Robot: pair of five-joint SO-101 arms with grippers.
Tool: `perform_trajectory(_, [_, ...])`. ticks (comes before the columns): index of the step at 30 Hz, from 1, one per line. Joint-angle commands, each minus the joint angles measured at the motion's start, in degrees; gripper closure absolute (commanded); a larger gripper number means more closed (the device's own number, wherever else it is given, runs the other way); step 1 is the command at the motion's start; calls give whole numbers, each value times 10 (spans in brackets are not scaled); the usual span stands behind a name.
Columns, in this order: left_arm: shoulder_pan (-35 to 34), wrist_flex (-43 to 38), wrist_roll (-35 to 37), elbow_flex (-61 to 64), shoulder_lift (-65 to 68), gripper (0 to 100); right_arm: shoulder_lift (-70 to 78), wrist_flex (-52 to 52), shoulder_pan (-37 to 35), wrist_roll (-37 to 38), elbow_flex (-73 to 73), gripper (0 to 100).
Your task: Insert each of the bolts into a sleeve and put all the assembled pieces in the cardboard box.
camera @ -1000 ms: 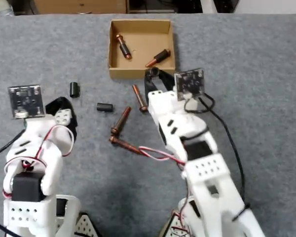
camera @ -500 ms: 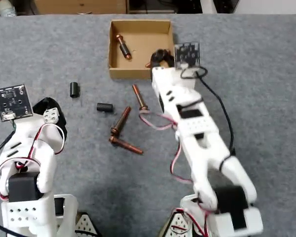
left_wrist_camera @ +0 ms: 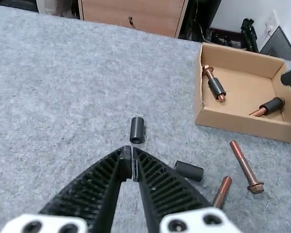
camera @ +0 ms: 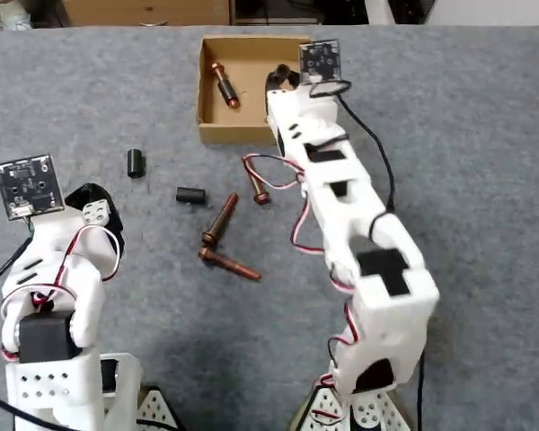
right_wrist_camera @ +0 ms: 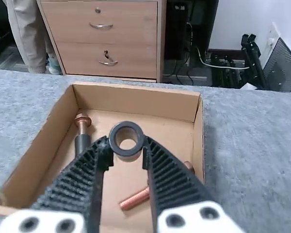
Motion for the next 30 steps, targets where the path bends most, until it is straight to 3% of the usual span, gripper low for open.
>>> perform_trajectory(1, [-5,-1,-4,0,-5,982,46,33,7,31,-109,993])
perform_trajectory(17, [-5,-2,-4,-4,-5,982,300,247,10,33,-503,995])
perform_trajectory(26, [-5,-2,-4,-3,-4,982,254,345,18,33,-538,996])
perform_trajectory(30, [-5,-2,-4,-4,-5,982,193,447,18,24,-541,996])
